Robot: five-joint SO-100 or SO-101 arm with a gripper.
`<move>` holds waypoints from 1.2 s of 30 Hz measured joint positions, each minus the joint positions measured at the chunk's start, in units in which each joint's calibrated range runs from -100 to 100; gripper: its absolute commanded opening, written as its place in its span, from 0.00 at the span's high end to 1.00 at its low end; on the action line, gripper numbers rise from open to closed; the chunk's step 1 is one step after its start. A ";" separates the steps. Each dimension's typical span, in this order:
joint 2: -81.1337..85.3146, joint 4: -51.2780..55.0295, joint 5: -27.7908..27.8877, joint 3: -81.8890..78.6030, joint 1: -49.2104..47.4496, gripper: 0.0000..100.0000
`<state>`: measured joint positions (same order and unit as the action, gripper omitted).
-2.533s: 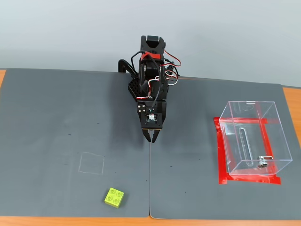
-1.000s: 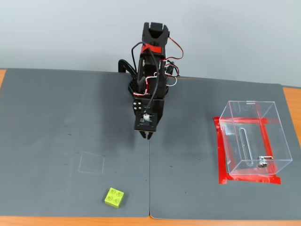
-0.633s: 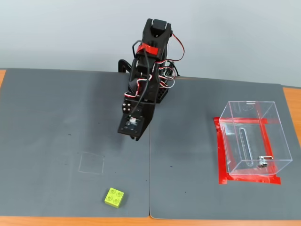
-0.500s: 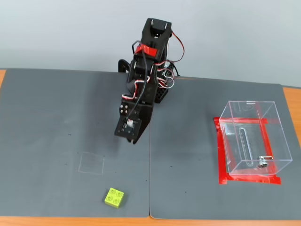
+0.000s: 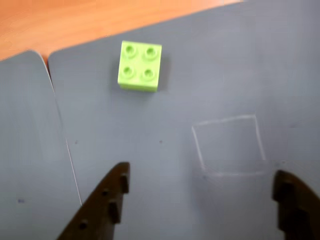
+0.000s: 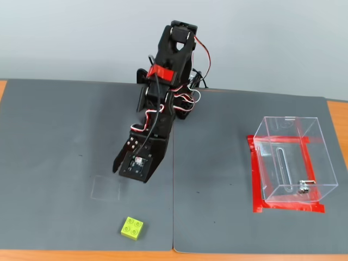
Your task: Pick the green lego block and place it into the transparent box
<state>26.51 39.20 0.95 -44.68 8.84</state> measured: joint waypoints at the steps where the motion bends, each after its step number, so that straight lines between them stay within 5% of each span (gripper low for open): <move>1: -1.10 -0.43 0.00 0.90 0.00 0.60; 36: -38.91 -0.95 -0.05 35.11 -2.36 0.56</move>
<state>-12.40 38.25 0.90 -9.56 6.48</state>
